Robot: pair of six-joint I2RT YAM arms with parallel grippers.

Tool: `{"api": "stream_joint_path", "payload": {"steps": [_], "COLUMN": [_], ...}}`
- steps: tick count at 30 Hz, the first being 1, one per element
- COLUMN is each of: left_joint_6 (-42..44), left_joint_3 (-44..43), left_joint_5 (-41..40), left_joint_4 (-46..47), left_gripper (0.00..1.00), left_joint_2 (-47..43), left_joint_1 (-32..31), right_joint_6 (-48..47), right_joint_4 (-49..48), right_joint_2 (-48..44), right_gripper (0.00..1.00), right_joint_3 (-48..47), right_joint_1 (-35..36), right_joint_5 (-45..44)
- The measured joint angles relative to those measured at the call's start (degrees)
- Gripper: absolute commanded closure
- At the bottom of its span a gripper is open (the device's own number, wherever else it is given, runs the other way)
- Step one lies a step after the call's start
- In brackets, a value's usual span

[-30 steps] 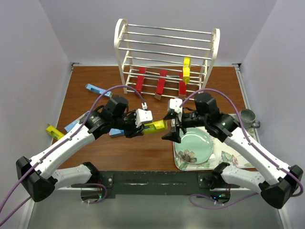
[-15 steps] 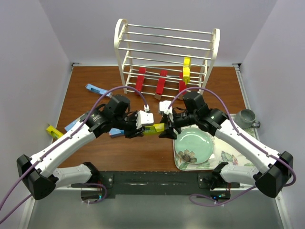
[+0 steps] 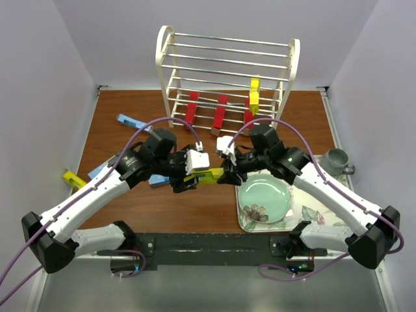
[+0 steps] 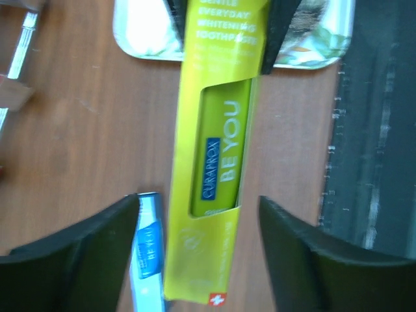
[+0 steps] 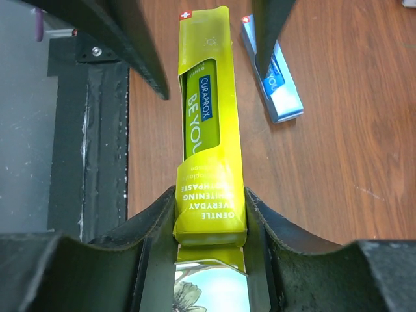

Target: Place and organize the toothpastes onto the shelf

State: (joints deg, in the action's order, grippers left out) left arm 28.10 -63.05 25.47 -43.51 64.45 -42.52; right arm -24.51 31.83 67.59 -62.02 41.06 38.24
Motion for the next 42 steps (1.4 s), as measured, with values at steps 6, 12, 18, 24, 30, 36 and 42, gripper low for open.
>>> {"api": "stream_joint_path", "payload": {"steps": [6,12,18,24,30,36,42], "left_joint_6": [-4.31,-11.21,-19.26,-26.67,-32.63,-35.06,-35.08], "left_joint_3": [3.61,9.60,15.52,23.89,33.42,38.16,38.21], "left_joint_5": [-12.00,-28.55,-36.94,-43.41,-49.75,-53.92,-57.77], "left_joint_4": [7.80,18.03,25.11,28.98,32.04,33.18,35.58], "left_gripper": [0.00,0.00,0.00,0.00,0.02,0.02,0.03], "left_joint_2": [-6.45,-16.70,-21.73,-24.98,-27.89,-31.50,-31.82], "left_joint_1": [0.00,1.16,11.47,18.45,18.67,18.73,17.92], "right_joint_6": [5.55,14.10,21.81,29.00,35.32,38.60,40.44], "right_joint_4": [-3.65,-11.96,-20.17,-26.75,-31.76,-36.92,-41.33], "right_joint_2": [-1.77,-4.11,-3.96,0.66,10.80,19.87,28.22], "right_gripper": [0.83,0.85,0.87,0.87,0.87,0.85,0.83], "right_joint_3": [1.77,5.03,5.16,3.85,-1.57,-6.88,-13.16], "right_joint_1": [0.11,0.17,0.17,0.17,0.39,1.79,2.56], "right_joint_5": [-4.90,-15.67,-30.03,-44.61,-57.11,-71.36,-81.33]}}
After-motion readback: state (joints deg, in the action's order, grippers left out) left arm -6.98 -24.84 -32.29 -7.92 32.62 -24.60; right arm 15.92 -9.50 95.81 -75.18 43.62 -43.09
